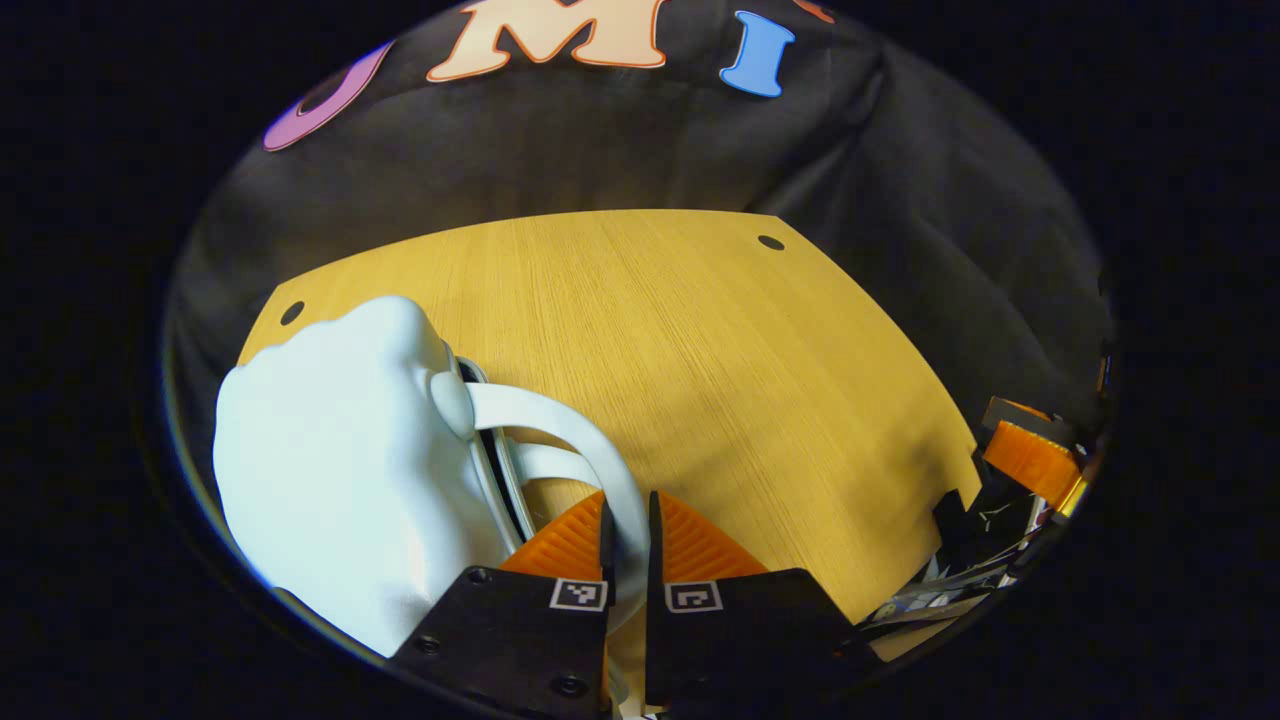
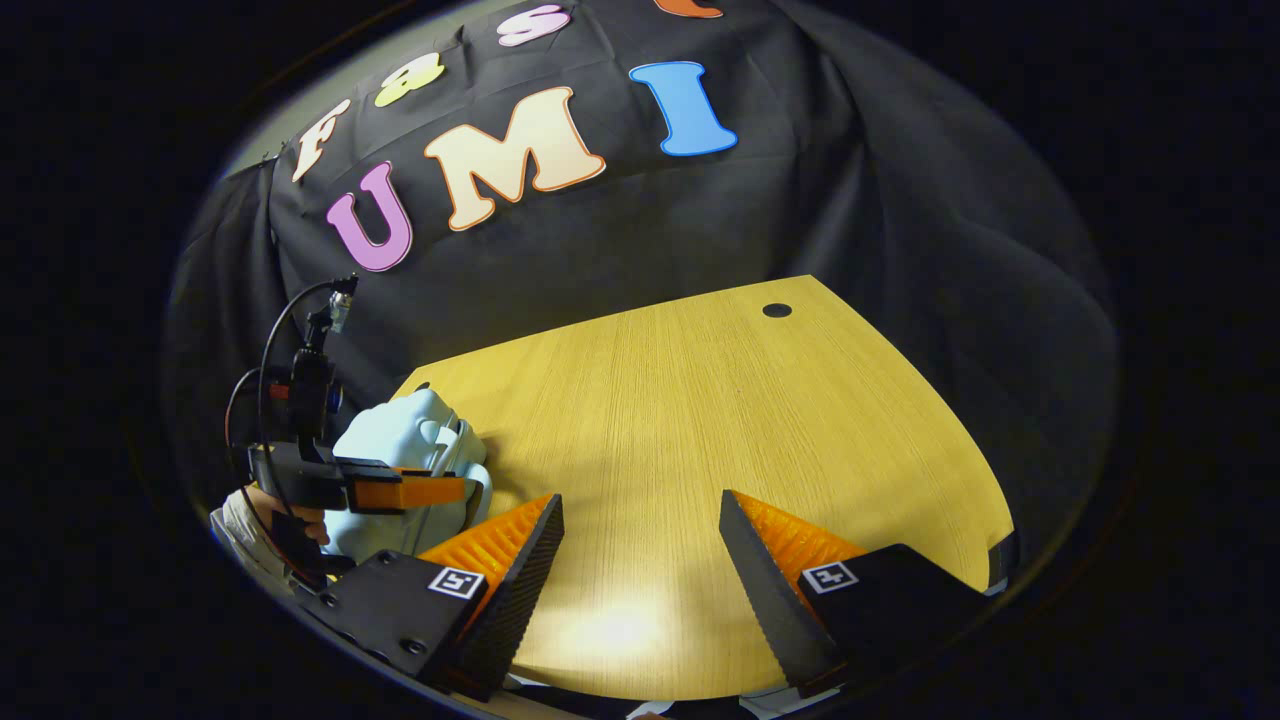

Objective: First open the suitcase, pack the skin care products into it, and then close the suitcase.

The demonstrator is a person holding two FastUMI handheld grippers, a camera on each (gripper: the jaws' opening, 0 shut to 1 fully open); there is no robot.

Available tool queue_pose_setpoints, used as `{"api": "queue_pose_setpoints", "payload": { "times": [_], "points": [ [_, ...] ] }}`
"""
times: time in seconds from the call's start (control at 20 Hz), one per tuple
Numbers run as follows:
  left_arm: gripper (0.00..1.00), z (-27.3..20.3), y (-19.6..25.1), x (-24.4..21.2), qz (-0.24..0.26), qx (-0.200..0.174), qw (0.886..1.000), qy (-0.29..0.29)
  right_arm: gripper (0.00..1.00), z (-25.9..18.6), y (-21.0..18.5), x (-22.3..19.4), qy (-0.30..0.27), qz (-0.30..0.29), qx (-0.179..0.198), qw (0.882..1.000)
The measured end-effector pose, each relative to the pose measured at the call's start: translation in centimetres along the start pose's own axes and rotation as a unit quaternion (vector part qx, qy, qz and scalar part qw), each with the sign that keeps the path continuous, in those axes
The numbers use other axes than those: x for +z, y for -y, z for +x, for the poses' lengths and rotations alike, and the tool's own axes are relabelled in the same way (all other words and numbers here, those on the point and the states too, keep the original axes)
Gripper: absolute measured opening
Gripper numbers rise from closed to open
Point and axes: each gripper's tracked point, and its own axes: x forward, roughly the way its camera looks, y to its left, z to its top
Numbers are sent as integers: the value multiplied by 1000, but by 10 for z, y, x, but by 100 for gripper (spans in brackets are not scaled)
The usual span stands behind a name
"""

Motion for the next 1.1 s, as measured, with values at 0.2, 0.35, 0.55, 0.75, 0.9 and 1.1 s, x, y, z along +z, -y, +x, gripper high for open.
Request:
{"api": "queue_pose_setpoints", "payload": {
  "times": [0.2, 0.35, 0.55, 0.75, 0.9, 1.1],
  "points": [
    [50, -3, 19, 18, 13, 22, 998, 56, 99, 0, 1, 10, 13, -1, 6, 1000],
    [90, -25, 26, 44, 19, 29, 992, 120, 96, 0, -8, 24, 29, 3, 20, 999],
    [89, -79, 28, 109, 26, 77, 966, 245, 99, -14, -21, 67, 82, 12, 40, 996],
    [89, -159, 30, 166, 17, 101, 927, 360, 99, -51, -39, 146, 187, 6, 56, 981],
    [96, -216, 16, 191, 3, 126, 900, 418, 99, -81, -46, 200, 267, -27, 46, 962],
    [94, -258, 18, 210, 11, 144, 869, 474, 98, -116, -58, 236, 341, -61, 32, 937]
  ]
}}
